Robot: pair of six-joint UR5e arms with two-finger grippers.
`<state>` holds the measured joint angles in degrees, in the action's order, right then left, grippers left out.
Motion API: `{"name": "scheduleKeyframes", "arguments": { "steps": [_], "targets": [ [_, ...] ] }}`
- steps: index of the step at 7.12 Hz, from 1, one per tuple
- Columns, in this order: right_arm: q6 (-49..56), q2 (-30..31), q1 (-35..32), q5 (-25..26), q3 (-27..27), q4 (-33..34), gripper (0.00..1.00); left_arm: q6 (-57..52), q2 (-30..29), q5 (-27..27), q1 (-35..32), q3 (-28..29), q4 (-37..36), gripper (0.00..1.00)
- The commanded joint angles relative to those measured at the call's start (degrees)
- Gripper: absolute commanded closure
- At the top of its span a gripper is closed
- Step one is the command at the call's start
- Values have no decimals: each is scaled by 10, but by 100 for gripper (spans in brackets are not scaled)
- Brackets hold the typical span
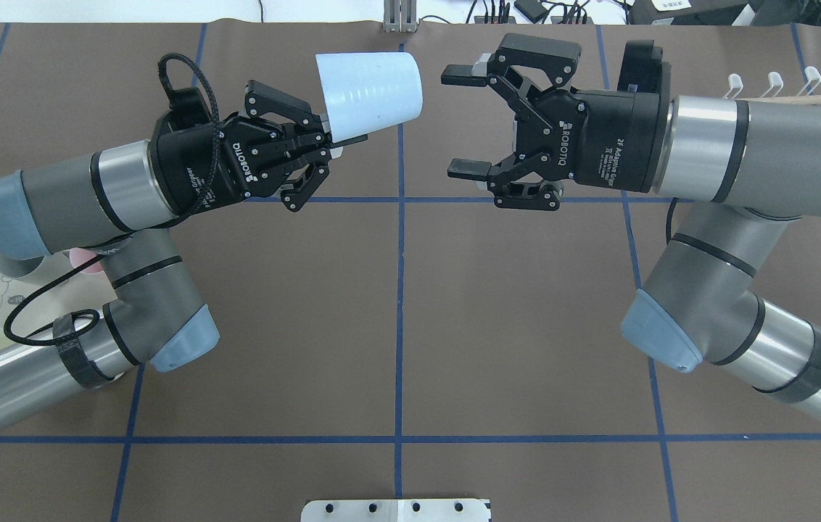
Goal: Transfer IKEA cup to right arm and place on rack
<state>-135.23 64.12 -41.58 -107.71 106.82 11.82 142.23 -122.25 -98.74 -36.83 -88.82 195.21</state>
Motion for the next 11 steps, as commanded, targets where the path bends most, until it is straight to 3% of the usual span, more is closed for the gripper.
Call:
{"name": "scheduleKeyframes", "arguments": {
  "steps": [1, 11],
  "targets": [
    [-4, -2, -1, 7, -3, -4, 1, -1, -10, -5, 4, 1, -3, 100],
    [-16, -2, -2, 21, -3, -4, 1, -11, -55, -19, 20, 25, -11, 100]
  ]
}}
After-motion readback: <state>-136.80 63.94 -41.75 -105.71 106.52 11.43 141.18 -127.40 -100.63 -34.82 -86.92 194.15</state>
